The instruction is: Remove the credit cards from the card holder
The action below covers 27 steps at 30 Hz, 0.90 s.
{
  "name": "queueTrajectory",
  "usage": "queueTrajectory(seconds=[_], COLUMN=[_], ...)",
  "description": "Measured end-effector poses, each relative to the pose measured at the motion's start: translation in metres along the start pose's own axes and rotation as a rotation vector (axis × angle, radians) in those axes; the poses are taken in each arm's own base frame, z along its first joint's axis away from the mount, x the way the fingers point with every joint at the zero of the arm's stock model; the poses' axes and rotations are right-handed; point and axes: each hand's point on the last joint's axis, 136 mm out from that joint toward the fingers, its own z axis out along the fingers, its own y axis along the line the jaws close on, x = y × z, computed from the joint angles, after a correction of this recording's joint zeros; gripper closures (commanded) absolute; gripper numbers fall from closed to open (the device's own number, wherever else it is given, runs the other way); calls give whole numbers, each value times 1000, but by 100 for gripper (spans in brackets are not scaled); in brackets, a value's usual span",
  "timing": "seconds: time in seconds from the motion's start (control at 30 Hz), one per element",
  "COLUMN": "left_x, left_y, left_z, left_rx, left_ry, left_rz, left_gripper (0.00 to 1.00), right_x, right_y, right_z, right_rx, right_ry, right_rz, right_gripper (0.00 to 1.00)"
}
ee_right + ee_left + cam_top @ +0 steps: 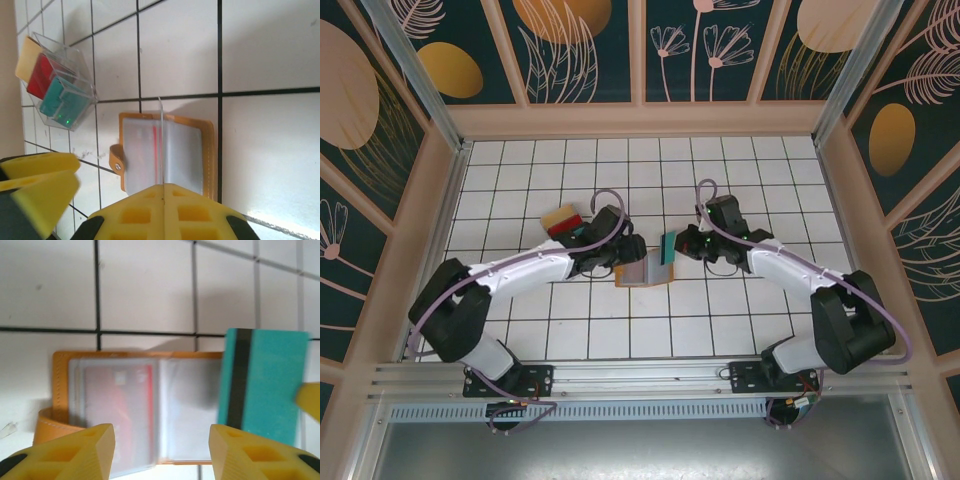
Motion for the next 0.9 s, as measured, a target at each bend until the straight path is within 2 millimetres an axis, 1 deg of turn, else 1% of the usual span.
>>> queueTrajectory(seconds=[0.07,0.13,0.27,0.33,0.4,0.47,0.6,0.73,0.9], left_x=[-10,-19,-35,-36,-32,-27,-30,-38,-40], left_y=[-10,-18,-24,-19,-14,-14,-26,-44,-51], left_z=[-11,-18,-21,-19,-17,-18,-29,-40,-45], left_rx=[43,91,211,260,296,332,429,524,570], left_ry=[-36,-48,-43,-29,-8,11,15,4,9], left_rz=[-3,-18,-99,-147,-186,-213,-241,-242,-241], left_gripper=[49,50,54,56,59,59,59,62,65], right_x=[-5,-9,-15,-18,-21,-23,-24,-20,-22], right_y=[2,6,21,31,40,47,54,60,73], right_z=[-4,-8,-13,-17,-21,-25,-29,-31,-36], right_rx=[-12,-34,-102,-147,-198,-247,-328,-387,-450], right_ry=[-15,-26,-45,-55,-67,-76,-77,-60,-61], right_rz=[1,-3,-20,-29,-35,-33,-16,0,-11], right_gripper=[100,100,100,100,100,100,100,100,100])
